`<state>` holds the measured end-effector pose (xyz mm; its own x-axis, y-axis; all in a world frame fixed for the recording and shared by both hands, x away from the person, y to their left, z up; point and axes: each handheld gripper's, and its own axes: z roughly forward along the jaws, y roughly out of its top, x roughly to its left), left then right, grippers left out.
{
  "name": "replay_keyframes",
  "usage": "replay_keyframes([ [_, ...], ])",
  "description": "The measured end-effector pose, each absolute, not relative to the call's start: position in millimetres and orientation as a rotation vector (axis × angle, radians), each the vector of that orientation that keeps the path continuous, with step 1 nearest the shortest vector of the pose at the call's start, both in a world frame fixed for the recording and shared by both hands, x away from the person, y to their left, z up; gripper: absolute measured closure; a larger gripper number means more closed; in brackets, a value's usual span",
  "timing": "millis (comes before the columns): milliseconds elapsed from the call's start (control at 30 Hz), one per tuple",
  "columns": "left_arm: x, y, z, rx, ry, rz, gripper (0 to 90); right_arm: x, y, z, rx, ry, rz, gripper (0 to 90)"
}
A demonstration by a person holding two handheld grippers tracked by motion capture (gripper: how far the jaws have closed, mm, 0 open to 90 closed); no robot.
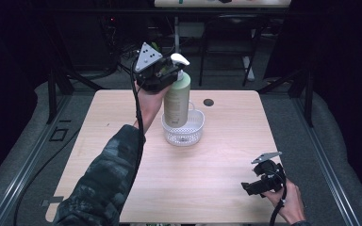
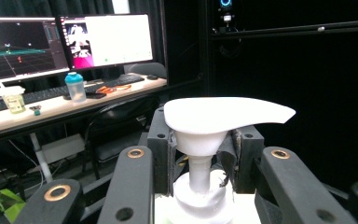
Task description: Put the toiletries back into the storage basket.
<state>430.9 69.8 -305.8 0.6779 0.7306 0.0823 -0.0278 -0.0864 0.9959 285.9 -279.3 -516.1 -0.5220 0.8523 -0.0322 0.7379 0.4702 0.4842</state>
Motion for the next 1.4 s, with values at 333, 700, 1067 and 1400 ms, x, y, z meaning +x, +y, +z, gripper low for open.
replay_keyframes([
  [333,442,64,-318,1.558,0.616,0.696,67.5,286,-279,-516,1.35,2.457,0.606,4.6],
  [700,450,62,-328,1.55,0.644,0.694,67.5,285,-280,-516,1.345,2.457,0.608,4.7],
  [1067,454,57,-340,1.56,0.649,0.694,67.5,285,-280,-515,1.357,2.455,0.614,4.8],
  [1400,457,54,-351,1.567,0.661,0.689,67.5,285,-280,-515,1.35,2.455,0.619,4.8],
])
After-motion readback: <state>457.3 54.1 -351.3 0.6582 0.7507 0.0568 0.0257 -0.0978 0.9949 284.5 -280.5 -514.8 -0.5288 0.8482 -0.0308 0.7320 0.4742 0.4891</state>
